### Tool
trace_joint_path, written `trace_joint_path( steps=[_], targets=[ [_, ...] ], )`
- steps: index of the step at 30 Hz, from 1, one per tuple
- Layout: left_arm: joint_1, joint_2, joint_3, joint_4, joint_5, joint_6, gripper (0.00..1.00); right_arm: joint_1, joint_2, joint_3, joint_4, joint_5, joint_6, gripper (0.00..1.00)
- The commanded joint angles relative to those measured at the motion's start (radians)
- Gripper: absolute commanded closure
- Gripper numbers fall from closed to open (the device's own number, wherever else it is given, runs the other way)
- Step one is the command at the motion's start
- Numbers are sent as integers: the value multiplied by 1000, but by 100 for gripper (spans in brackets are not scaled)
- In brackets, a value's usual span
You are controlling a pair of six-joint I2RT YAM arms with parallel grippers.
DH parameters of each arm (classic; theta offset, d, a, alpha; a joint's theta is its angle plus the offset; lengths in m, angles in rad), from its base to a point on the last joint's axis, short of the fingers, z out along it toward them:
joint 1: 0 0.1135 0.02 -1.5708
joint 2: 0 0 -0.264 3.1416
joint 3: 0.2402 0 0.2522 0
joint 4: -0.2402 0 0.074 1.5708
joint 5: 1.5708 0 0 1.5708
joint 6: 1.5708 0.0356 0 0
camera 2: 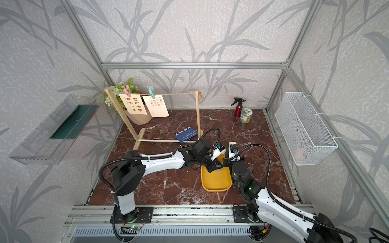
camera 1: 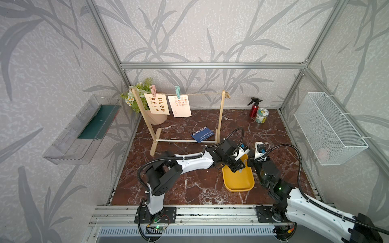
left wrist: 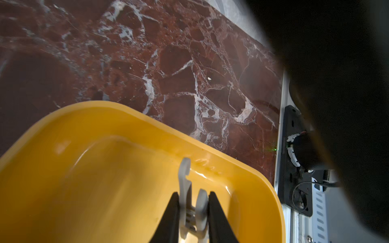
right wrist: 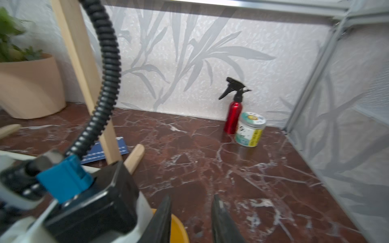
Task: Remove the postcards from the strings
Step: Place the clamp in the storage box.
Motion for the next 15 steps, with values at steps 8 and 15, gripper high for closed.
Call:
trace_joint_path(
  steps=[8,15],
  targets=[
    [0,-81,-34,-99,-153,69,7,2,-204,-50,-59,-22,-78,63],
    [35,-432,-347,36,-579,203,12,0,-170,-61,-8,-81,-103,59]
  ],
)
